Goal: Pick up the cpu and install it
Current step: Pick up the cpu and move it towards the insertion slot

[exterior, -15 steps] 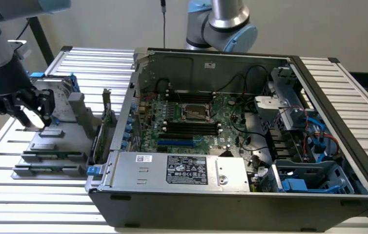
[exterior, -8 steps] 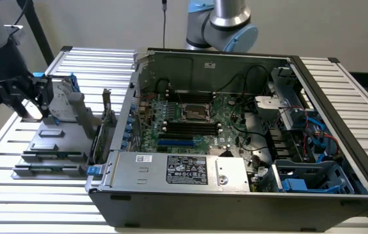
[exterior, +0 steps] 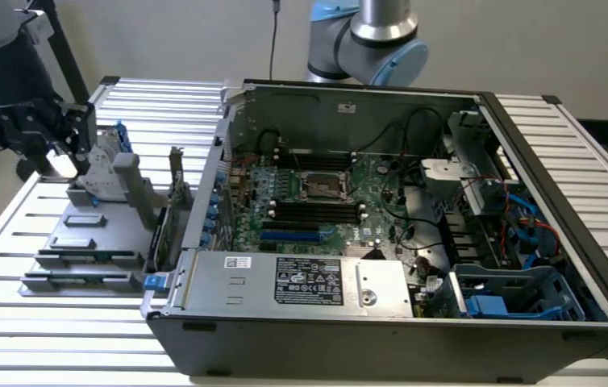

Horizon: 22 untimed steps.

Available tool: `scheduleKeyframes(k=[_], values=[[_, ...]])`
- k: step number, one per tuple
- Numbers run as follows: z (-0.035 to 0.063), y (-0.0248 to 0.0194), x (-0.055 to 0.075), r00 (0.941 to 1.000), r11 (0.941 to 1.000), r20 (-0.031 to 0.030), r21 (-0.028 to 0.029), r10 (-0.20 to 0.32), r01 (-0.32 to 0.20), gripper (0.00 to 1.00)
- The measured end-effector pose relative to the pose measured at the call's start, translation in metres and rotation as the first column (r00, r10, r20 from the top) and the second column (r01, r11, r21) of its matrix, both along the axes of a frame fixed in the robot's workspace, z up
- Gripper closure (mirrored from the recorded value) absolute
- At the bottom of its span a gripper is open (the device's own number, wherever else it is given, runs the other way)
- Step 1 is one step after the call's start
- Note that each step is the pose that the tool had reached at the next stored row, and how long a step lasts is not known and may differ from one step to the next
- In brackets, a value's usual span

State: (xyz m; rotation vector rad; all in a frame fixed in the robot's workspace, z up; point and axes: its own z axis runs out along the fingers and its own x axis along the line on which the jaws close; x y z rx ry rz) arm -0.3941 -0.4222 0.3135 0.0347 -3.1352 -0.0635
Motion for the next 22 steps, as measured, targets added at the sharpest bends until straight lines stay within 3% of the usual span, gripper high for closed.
scheduleKeyframes(k=[12, 22], values=[[0.039, 0.0, 0.046, 0.9999, 0.9995, -0.0112, 0.0322, 0.005, -0.005, 0.45], [0.0461, 0.0, 0.087, 0.9998, 0.9971, -0.0113, 0.074, 0.016, -0.015, 0.45]])
